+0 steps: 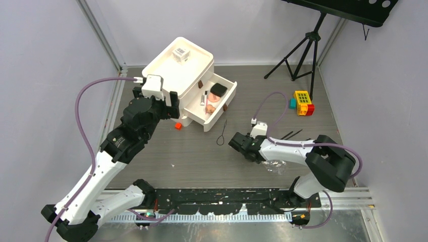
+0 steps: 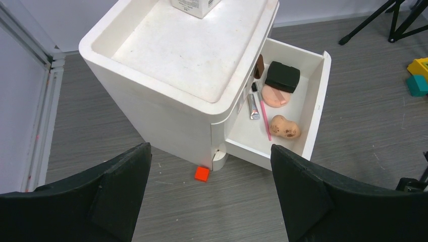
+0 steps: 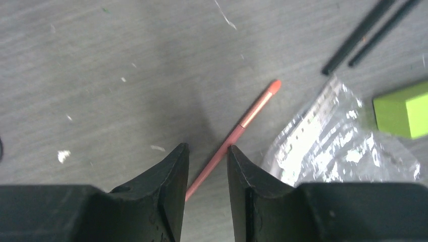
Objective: Organize the makeup
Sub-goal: Pick up the makeup brush from the center of the board.
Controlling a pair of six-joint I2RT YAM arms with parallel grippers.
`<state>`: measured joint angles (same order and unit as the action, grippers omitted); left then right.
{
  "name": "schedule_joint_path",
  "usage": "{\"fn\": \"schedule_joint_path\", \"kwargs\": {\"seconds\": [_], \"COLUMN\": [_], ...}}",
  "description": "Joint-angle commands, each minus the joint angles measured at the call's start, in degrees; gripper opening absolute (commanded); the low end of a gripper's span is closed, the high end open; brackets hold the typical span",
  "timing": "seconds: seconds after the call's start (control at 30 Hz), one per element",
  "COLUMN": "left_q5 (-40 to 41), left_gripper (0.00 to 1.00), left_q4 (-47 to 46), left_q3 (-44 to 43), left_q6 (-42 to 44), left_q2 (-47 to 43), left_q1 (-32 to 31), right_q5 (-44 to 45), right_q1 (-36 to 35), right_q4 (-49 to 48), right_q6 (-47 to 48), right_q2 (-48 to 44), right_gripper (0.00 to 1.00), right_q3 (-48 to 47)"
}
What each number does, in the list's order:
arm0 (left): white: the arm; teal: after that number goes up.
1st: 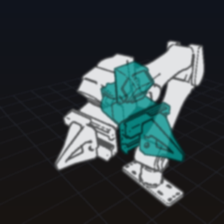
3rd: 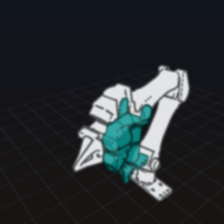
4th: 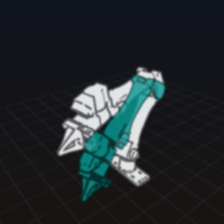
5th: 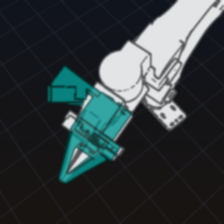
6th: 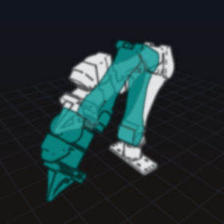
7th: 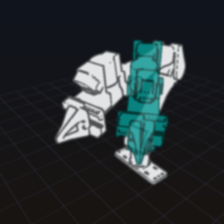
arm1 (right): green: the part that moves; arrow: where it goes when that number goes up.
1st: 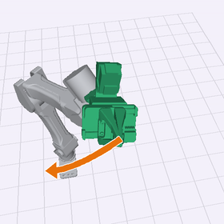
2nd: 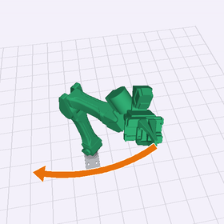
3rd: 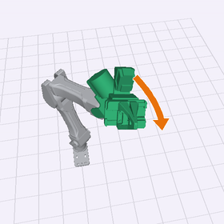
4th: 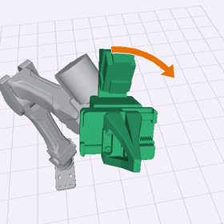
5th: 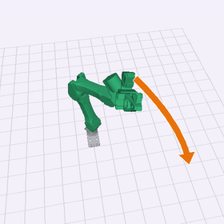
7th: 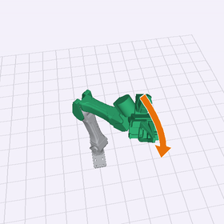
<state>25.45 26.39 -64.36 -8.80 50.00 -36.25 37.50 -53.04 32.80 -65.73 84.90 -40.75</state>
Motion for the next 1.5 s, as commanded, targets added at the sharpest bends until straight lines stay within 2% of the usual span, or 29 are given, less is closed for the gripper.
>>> {"fn": "schedule_joint_path", "kwargs": {"seconds": [0.0, 0.17, 0.3, 0.43, 0.6, 0.7, 0.73, 0.87, 1.0, 1.33, 1.47], "left_q5": [-0.3, -0.4, 0.0, -0.2, -0.3, -0.4, -0.4, -0.7, -0.8, -1.6, -1.9], "left_gripper": [0.90, 0.90, 0.90, 0.90, 0.90, 0.90, 0.90, 0.90, 0.90, 0.90, 0.90], "left_q4": [-2.9, -2.9, -2.9, -2.9, -2.9, -2.9, -2.9, -2.9, -3.0, -3.1, -3.1], "left_q3": [0.0, 0.0, 0.0, -0.1, -0.1, -0.1, -0.1, -0.2, -0.1, 0.1, 0.2], "left_q6": [-0.5, -0.5, -0.4, -0.4, -0.4, -0.5, -0.5, -0.5, -0.6, -0.9, -1.1], "left_q2": [-0.7, -0.7, -0.7, -0.4, -0.1, -0.1, -0.1, 0.0, -0.1, -0.6, -0.5], "left_q1": [0.2, 0.2, 0.1, 0.2, 0.2, 0.2, 0.2, 0.1, 0.2, 0.2, 0.2], "right_q5": [2.7, 1.1, 1.8, 3.4, 3.7, 4.2, 4.1, 4.9, 4.7, 8.9, 8.9], "right_q1": [1.2, 1.2, 1.2, 1.8, 4.4, 5.0, 5.1, 5.8, 7.7, 7.3, 6.5], "right_q4": [-8.4, -16.9, -18.9, -17.8, -17.5, -17.7, -17.8, -17.9, -20.5, -21.3, -22.1], "right_q6": [8.9, 17.7, 21.1, 18.4, 13.9, 13.8, 14.1, 14.9, 15.9, 13.3, 12.2], "right_q2": [5.1, 11.8, 16.2, 16.0, 16.4, 17.5, 17.8, 18.4, 18.4, 23.6, 23.7], "right_gripper": [0.39, 0.39, 0.39, 0.38, 0.29, 0.27, 0.28, 0.44, 0.47, 0.34, 0.25], "right_q3": [-0.5, -3.7, -5.7, -5.3, -4.2, -4.8, -5.0, -5.2, -3.9, -4.3, -2.3]}}
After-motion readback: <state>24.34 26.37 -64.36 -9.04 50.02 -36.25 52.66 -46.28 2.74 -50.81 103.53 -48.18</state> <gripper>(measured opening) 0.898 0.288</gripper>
